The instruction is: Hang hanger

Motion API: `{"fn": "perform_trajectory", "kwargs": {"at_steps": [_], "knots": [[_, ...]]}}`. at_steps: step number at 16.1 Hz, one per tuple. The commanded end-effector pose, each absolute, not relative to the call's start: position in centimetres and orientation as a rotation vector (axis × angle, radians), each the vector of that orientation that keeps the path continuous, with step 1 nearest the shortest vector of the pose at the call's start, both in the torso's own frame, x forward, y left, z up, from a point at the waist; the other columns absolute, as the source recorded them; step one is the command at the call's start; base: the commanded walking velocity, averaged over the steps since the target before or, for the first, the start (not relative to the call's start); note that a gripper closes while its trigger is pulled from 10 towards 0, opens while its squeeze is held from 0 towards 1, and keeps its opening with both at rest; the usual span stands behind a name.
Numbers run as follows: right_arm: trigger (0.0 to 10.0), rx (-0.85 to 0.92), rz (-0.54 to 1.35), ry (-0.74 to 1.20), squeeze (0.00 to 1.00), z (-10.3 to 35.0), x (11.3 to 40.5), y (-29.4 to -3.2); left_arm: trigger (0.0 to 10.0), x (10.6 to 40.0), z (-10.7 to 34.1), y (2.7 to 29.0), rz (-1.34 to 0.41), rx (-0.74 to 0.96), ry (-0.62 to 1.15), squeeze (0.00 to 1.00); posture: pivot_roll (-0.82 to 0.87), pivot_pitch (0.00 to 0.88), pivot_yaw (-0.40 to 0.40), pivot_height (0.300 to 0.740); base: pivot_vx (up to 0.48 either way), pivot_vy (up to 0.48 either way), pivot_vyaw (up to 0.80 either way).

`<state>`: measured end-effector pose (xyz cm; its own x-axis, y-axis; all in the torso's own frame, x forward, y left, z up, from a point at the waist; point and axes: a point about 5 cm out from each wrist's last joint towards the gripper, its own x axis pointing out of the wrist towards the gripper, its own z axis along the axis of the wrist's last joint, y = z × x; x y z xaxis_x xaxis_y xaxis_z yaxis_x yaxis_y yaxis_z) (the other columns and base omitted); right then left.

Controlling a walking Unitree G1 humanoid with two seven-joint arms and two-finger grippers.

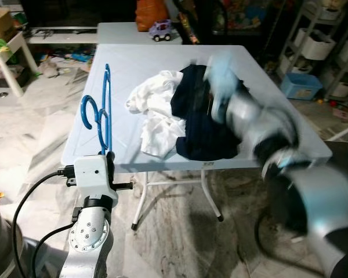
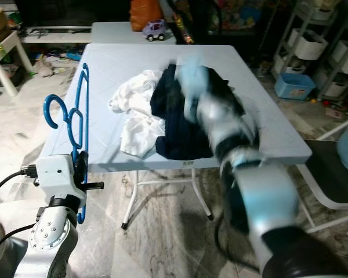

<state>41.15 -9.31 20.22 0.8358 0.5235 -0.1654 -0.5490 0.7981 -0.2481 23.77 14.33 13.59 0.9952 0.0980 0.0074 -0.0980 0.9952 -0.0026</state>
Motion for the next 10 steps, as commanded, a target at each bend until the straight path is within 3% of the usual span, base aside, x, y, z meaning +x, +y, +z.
{"fn": "perform_trajectory", "kwargs": {"at_steps": [1, 4, 6, 10], "knots": [[10.0, -0.350, 0.628, 0.043, 1.00, 21.6, 41.3, -9.0, 10.0, 23.9, 13.7, 13.9, 0.073, -0.006, -0.007, 0.00, 0.08, 0.011, -0.061, 0.740, 0.000, 0.000, 0.00], [10.0, -0.411, 0.668, 0.053, 1.00, 21.0, 41.0, -8.7, 10.0, 24.0, 13.5, 13.9, 0.065, -0.007, 0.001, 0.00, 0.07, 0.007, -0.061, 0.740, 0.000, 0.000, 0.00], [10.0, -0.457, 0.586, -0.040, 1.00, 22.4, 41.4, -9.5, 10.0, 24.1, 13.6, 13.8, 0.057, -0.006, -0.003, 0.00, 0.07, 0.005, -0.062, 0.740, 0.000, 0.000, 0.00], [10.0, -0.266, 0.567, -0.053, 1.00, 22.3, 41.3, -11.0, 10.0, 23.9, 13.2, 14.1, 0.064, -0.007, 0.007, 0.00, 0.07, 0.000, -0.065, 0.740, 0.000, 0.000, 0.00]]}}
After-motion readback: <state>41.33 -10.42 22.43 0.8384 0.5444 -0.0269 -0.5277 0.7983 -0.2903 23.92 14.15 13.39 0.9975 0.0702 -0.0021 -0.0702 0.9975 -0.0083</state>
